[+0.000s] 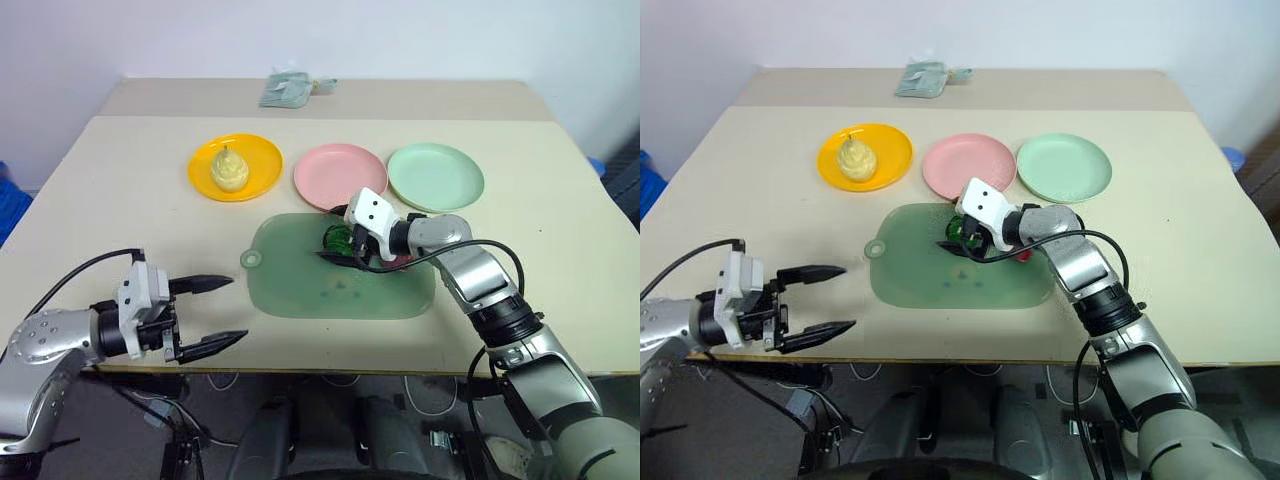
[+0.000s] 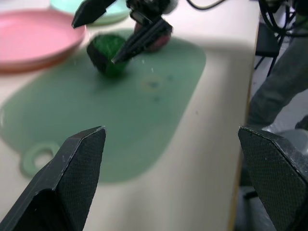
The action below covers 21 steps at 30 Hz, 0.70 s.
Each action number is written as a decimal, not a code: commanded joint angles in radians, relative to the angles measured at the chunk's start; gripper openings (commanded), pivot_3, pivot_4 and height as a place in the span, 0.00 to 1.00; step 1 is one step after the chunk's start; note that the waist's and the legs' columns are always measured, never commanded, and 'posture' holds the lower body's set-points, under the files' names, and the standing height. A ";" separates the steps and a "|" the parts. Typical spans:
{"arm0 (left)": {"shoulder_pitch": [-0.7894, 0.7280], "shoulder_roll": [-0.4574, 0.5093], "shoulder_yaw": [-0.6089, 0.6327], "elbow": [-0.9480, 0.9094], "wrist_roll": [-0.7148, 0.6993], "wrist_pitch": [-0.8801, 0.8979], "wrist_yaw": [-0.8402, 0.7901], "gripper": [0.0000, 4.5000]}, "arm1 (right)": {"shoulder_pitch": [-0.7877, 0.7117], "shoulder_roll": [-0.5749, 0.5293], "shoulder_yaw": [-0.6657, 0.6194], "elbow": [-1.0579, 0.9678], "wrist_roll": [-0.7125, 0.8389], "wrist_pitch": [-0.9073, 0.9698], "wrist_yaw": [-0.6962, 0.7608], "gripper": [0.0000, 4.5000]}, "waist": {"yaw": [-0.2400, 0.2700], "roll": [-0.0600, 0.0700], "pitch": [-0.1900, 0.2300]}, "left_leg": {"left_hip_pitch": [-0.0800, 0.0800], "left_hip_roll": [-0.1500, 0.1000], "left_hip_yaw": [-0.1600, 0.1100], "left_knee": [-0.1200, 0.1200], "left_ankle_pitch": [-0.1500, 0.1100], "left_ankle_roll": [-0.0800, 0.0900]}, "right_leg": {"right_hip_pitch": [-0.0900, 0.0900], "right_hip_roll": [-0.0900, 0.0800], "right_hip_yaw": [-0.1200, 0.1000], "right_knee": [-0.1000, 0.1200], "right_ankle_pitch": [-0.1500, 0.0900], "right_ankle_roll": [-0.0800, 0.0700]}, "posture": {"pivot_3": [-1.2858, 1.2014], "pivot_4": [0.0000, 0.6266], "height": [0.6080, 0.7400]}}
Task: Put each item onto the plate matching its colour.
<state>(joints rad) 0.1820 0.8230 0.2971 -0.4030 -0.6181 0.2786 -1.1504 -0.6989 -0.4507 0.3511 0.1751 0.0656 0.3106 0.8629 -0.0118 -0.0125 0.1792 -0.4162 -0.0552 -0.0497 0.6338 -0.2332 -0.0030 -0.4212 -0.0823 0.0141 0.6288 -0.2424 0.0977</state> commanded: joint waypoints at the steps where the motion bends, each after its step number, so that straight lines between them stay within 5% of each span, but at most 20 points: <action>1: 0.014 -0.003 0.031 -0.057 0.000 -0.024 0.012 0.99 | -0.035 0.000 0.004 0.004 -0.033 -0.014 0.017 1.00 | -0.001 0.000 0.000 | 0.000 0.000 0.000 0.000 0.000 0.000 | 0.000 0.000 0.000 0.000 0.000 0.000 | 0.52 0.24 1.00; 4: 0.021 -0.010 0.028 -0.072 0.001 -0.023 0.030 0.99 | -0.045 -0.004 0.016 0.013 -0.063 -0.004 0.032 1.00 | -0.003 0.000 0.000 | 0.000 0.000 0.000 0.000 0.000 0.000 | 0.000 0.000 0.000 0.000 0.000 0.000 | 0.52 0.24 1.00; 7: 0.024 -0.016 0.025 -0.079 0.004 -0.024 0.045 1.00 | -0.053 0.001 0.007 0.006 -0.067 0.008 0.039 0.82 | -0.004 0.000 0.000 | 0.000 0.000 0.000 -0.001 0.000 0.000 | -0.001 0.000 0.000 0.000 0.000 0.000 | 0.52 0.24 1.00; 11: 0.029 -0.024 0.022 -0.077 0.006 -0.027 0.057 1.00 | -0.061 0.000 -0.026 -0.060 -0.036 0.067 0.049 0.42 | -0.004 0.000 0.000 | 0.000 0.000 0.000 -0.001 0.000 0.000 | -0.001 0.001 0.000 0.000 0.000 0.000 | 0.52 0.24 1.00; 16: 0.024 -0.039 0.012 -0.067 0.018 -0.042 0.067 1.00 | -0.060 -0.036 -0.069 -0.127 -0.016 0.100 0.069 0.42 | -0.003 0.000 0.000 | 0.000 0.000 0.001 -0.001 0.000 0.000 | -0.001 0.001 0.001 0.000 0.000 0.000 | 0.52 0.24 1.00; 21: 0.013 -0.059 -0.001 -0.066 0.024 -0.047 0.086 1.00 | -0.234 0.014 -0.272 -0.043 0.103 0.152 -0.029 0.42 | -0.008 0.002 0.001 | 0.000 0.000 0.001 -0.001 0.000 0.000 | -0.002 0.001 0.002 0.001 0.000 0.000 | 0.52 0.24 1.00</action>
<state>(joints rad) 0.1976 0.7717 0.2913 -0.4528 -0.5972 0.2484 -1.0708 -0.8395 -0.4372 0.1817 0.1127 0.1349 0.4813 0.8852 -0.0194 -0.0101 0.1807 -0.4161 -0.0552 -0.0480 0.6327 -0.2327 -0.0032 -0.4244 -0.0812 0.0165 0.6303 -0.2417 0.0971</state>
